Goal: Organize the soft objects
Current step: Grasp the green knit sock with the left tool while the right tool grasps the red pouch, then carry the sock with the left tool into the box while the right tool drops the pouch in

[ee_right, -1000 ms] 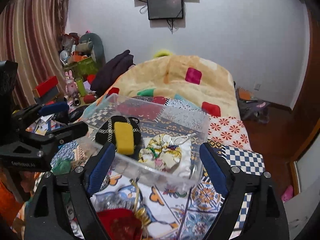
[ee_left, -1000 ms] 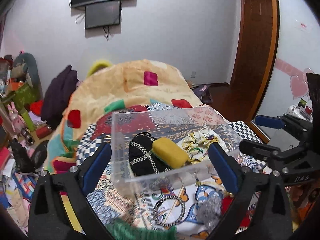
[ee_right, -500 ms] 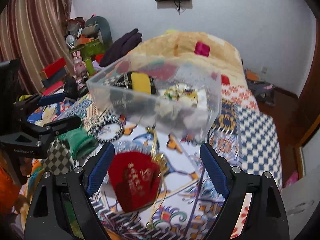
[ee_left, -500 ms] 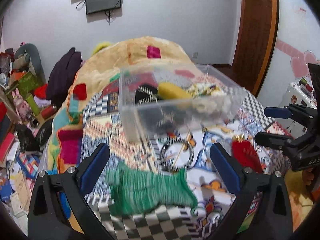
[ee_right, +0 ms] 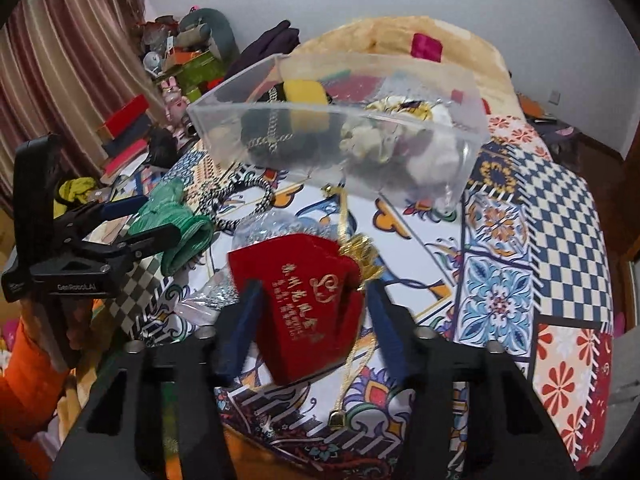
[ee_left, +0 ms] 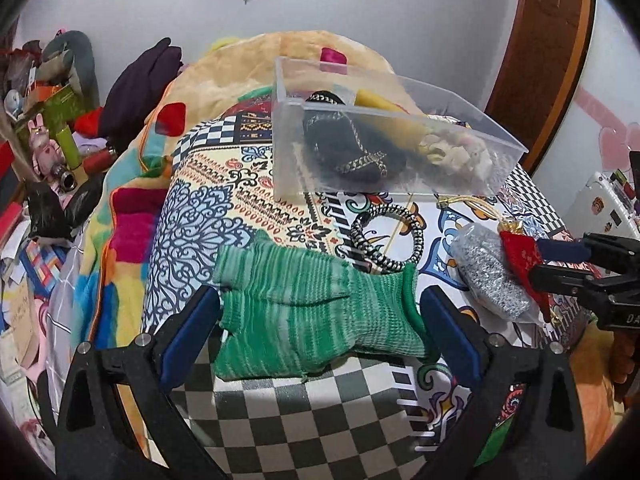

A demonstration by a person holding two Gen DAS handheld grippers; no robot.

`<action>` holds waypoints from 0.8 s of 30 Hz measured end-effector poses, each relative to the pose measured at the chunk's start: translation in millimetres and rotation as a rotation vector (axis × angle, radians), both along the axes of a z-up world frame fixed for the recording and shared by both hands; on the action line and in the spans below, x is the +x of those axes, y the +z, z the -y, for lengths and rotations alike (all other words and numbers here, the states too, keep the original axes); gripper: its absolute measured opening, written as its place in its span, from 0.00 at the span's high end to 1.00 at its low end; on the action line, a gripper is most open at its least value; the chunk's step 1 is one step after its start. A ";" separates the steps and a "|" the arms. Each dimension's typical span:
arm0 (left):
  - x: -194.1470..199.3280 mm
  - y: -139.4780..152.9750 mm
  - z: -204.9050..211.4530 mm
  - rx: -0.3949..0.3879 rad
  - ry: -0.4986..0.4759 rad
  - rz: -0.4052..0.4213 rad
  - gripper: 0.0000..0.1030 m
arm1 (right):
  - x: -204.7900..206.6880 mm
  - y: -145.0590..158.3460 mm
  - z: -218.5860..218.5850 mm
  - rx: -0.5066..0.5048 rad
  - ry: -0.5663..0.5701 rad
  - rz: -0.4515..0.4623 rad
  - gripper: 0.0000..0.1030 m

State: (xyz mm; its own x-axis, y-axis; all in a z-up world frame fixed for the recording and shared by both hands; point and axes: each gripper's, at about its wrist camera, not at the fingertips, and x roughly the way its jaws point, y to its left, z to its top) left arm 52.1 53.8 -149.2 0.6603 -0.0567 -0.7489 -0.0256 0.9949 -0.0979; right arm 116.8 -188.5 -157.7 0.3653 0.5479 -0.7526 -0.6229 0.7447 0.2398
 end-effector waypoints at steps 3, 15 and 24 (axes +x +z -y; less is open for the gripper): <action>-2.9 -2.6 0.9 -0.005 0.003 0.003 0.08 | -2.0 -1.1 -0.5 -0.001 0.008 -0.002 0.73; -8.2 -1.3 -1.0 0.006 -0.006 0.016 0.60 | -4.7 9.2 7.3 0.021 -0.020 0.052 0.92; -19.7 21.9 -5.4 0.003 0.005 0.088 0.75 | -6.1 35.9 21.2 0.062 -0.062 0.134 0.92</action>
State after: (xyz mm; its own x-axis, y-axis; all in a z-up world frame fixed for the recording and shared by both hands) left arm 32.4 59.2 -127.3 0.7236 -0.0510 -0.6883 -0.0223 0.9950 -0.0972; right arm 110.7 -209.8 -121.8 0.4948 0.5646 -0.6606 -0.6053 0.7694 0.2042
